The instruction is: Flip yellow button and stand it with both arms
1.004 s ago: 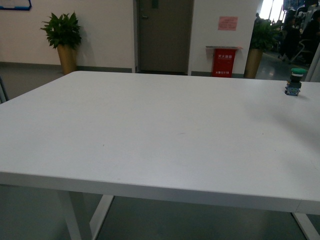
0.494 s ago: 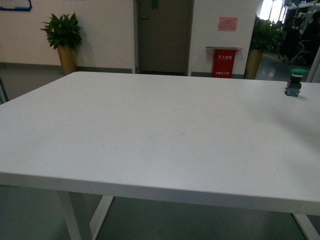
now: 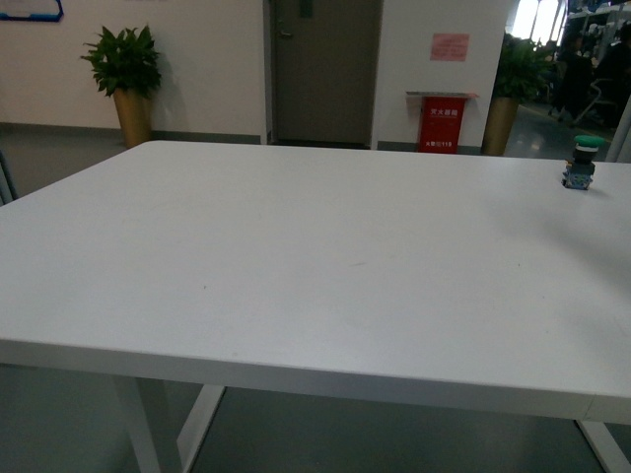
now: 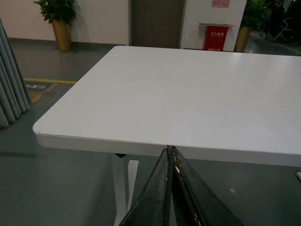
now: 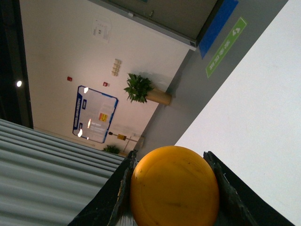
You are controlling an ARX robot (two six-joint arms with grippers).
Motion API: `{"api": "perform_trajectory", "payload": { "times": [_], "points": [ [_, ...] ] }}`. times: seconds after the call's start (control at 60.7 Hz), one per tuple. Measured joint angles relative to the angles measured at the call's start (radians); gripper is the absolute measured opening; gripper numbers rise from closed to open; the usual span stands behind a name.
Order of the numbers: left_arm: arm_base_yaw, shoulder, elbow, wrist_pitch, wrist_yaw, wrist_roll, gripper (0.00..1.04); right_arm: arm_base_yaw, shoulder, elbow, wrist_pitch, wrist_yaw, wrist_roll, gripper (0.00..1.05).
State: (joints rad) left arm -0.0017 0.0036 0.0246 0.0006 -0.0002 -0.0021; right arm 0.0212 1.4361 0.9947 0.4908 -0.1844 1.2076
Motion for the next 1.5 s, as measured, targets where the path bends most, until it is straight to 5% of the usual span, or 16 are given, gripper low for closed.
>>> {"api": "perform_trajectory", "payload": {
  "times": [0.263,0.576,0.757,0.873,1.498],
  "points": [
    [0.0,0.0,0.0,0.0,0.0,0.0,0.46,0.007,0.071,0.111,-0.13,0.086,-0.187,0.36],
    [0.0,0.0,0.0,0.0,0.0,0.0,1.0,-0.064,0.364,0.575,-0.435,0.211,-0.878,0.36],
    [0.0,0.0,0.0,0.0,0.0,0.0,0.99,-0.117,0.536,0.853,-0.621,0.226,-1.21,0.36],
    [0.0,0.0,0.0,0.0,0.0,0.0,0.99,-0.132,0.595,0.906,-0.685,0.238,-1.288,0.36],
    [0.0,0.0,0.0,0.0,0.0,0.0,0.99,-0.169,0.798,1.024,-0.812,0.308,-1.312,0.36]
  ]
}}
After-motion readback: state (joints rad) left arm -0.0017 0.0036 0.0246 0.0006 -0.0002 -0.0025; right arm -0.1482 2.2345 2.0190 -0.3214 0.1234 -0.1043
